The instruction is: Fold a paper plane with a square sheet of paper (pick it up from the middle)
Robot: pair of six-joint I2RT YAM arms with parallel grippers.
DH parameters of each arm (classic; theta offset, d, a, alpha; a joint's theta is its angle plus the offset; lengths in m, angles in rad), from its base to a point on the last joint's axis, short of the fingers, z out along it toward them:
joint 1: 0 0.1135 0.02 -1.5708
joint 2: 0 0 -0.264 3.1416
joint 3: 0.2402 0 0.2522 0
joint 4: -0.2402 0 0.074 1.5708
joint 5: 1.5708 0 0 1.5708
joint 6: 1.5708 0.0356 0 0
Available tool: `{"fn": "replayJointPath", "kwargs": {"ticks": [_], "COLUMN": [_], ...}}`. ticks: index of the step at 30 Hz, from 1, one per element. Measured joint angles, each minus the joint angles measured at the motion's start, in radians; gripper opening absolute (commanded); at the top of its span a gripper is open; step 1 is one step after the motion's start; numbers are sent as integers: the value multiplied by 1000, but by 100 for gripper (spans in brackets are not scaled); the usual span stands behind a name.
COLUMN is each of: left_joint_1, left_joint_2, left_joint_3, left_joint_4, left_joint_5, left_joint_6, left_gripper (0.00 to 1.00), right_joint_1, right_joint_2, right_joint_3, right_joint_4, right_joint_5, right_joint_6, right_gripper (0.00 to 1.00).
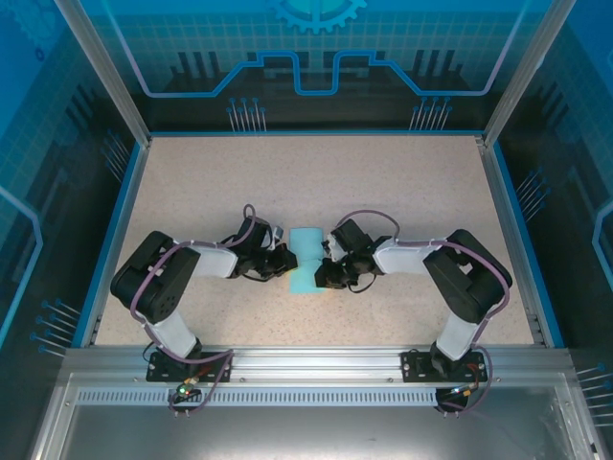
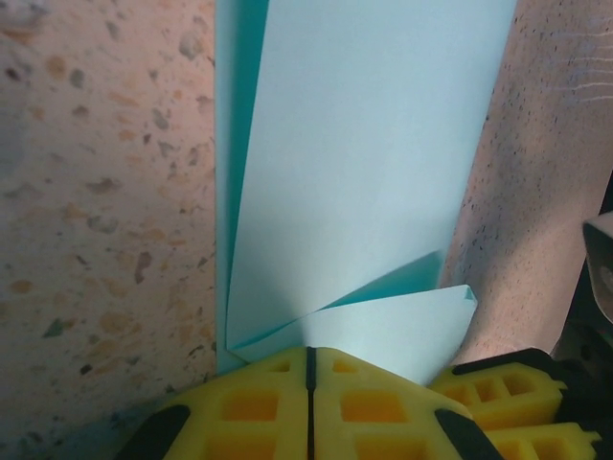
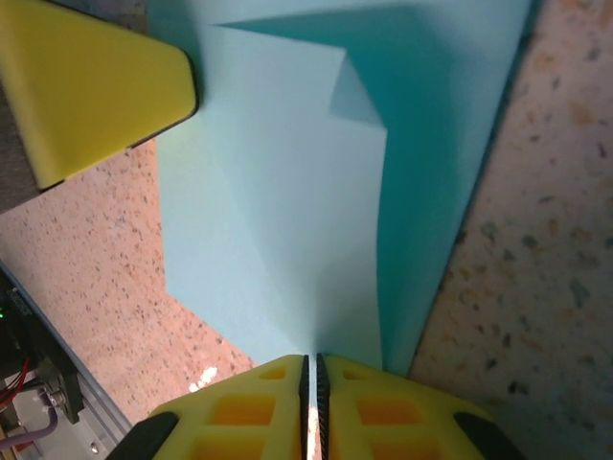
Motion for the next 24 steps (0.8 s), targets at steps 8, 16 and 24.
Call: {"fn": "replayJointPath", "kwargs": {"ticks": [8,16,24], "left_joint_1": [0,-1,-1], "left_joint_2": [0,0,0], "left_joint_3": [0,0,0], "left_joint_4": [0,0,0], "left_joint_5": [0,0,0], "left_joint_6": [0,-4,-5], "left_gripper": [7,7,7], "right_joint_1": [36,39,40], "right_joint_2": [14,133,155], "right_joint_3": [151,190,185], "right_joint_4": [-36,-40,-43], "right_joint_5": [8,26,37], "right_joint_6": [-4,-3,-3], "right_gripper": [14,13,13]}}
